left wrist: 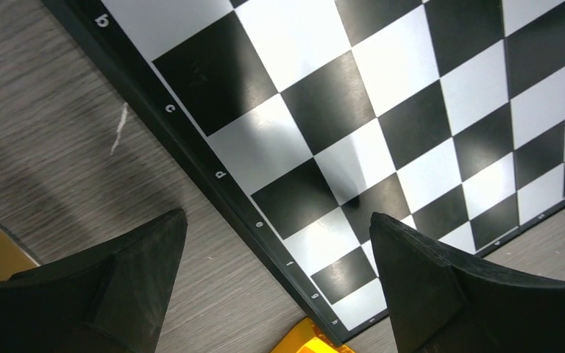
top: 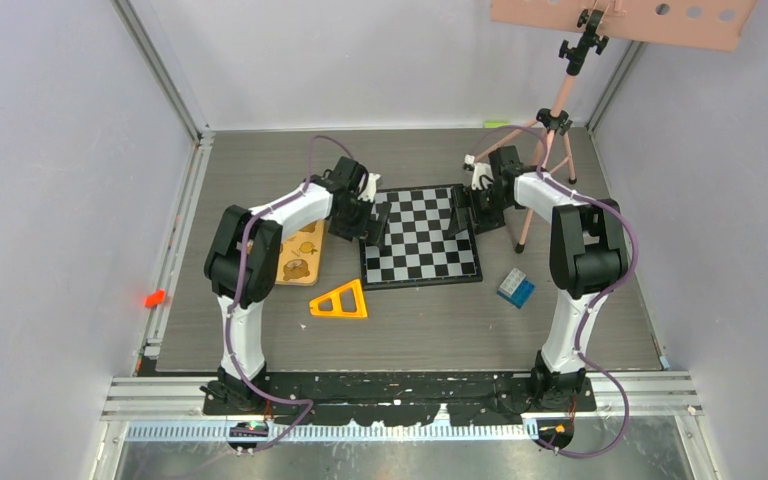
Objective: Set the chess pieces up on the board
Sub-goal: Adjust the chessboard at the center of the board.
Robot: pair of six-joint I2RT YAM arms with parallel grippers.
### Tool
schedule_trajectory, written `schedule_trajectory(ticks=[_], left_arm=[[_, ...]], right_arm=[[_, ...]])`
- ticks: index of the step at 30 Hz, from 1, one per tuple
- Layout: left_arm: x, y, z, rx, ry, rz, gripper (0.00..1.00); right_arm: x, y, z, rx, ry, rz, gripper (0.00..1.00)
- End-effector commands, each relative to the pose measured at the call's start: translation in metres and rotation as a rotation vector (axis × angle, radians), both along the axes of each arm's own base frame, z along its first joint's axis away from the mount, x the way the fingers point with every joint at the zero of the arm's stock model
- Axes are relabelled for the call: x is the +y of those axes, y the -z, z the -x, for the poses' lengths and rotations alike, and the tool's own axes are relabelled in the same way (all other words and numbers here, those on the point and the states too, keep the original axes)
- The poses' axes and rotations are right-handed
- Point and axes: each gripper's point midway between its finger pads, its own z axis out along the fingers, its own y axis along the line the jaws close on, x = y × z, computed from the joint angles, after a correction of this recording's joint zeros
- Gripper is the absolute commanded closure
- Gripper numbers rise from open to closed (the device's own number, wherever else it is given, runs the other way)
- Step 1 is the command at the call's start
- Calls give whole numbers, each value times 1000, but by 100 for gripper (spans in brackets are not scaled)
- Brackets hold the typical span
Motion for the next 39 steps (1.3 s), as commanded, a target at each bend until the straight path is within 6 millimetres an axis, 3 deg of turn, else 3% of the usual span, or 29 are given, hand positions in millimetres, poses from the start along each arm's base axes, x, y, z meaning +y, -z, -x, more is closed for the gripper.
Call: schedule_trajectory(ticks=[1,10,20,30,34,39], left_arm=[[-13,-4,8,41,21,71,1],[-31,-4,36,126,133,187,8],[-27,0,49,155,216,156,8],[-23,10,71,228,270,143,10],[-22,10,81,241,301,137,10],[-19,8,81,229,301,124,10]], right_arm=[[10,-13,4,-3,-9,-71,12],[18,-15,39,60,-54,-133,14],[22,-20,77,99,-146,-144,15],[10,-9,80,95,-147,-67,15],[10,-12,75,84,-145,-64,15],[12,-16,84,105,-159,-82,15]])
